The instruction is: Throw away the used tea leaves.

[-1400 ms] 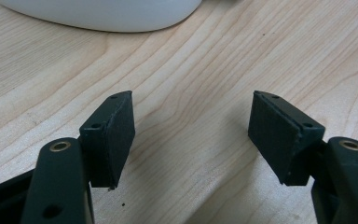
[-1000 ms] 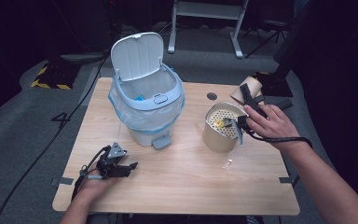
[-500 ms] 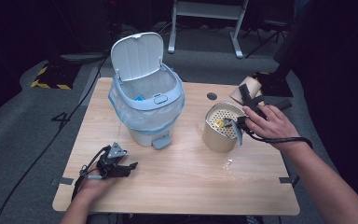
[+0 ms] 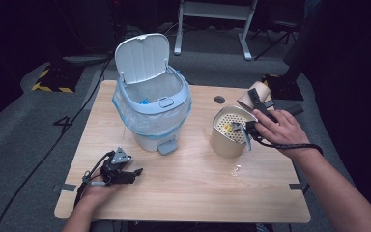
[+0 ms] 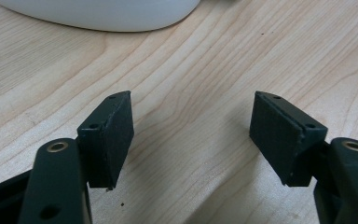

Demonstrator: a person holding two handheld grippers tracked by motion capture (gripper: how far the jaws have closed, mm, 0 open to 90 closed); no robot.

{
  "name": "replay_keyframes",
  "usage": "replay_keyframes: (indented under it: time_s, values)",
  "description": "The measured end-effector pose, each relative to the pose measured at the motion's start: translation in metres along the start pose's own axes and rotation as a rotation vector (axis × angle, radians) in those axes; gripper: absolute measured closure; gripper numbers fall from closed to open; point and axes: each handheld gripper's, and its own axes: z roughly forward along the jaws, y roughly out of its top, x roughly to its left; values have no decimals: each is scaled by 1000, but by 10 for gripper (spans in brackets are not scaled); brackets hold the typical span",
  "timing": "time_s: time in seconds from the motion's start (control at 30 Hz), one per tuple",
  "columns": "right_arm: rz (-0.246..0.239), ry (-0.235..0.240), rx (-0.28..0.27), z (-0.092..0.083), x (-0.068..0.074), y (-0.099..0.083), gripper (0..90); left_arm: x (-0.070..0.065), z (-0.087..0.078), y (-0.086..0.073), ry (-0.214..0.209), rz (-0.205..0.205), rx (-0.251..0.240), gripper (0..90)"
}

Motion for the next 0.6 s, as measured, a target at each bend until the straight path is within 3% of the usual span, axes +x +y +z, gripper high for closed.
replay_keyframes:
  time_s: [0.1, 0.17, 0.3, 0.33, 0.4, 0.43, 0.5, 0.53, 0.57, 0.6]
  values:
    - [249, 116, -48, 1, -1, -11, 335, 0, 1, 0, 1, 1, -1, 306]
    - [390, 186, -73, 1, -1, -19, 335, 0, 1, 1, -3, -2, 0, 304]
    - [816, 356, -151, 3, -2, -40, 332, 1, 2, 1, -8, 3, 3, 283]
    - [816, 356, -151, 3, -2, -40, 332, 1, 2, 1, -8, 3, 3, 279]
    - [1077, 456, -190, 5, 1, -51, 331, 1, 2, 1, -9, 3, 0, 279]
    - [1234, 508, -222, 5, 3, -58, 330, 1, 1, 1, -11, 3, 2, 279]
    - [1368, 550, -270, 5, 4, -65, 328, 1, 1, 1, -10, 4, 3, 279]
    - [1368, 550, -270, 5, 4, -65, 328, 1, 1, 1, -10, 4, 3, 279]
    - [1480, 606, -325, 6, 5, -70, 327, 1, 1, 1, -11, 4, 3, 278]
    - [1530, 628, -351, 7, 5, -72, 327, 1, 1, 1, -11, 4, 3, 278]
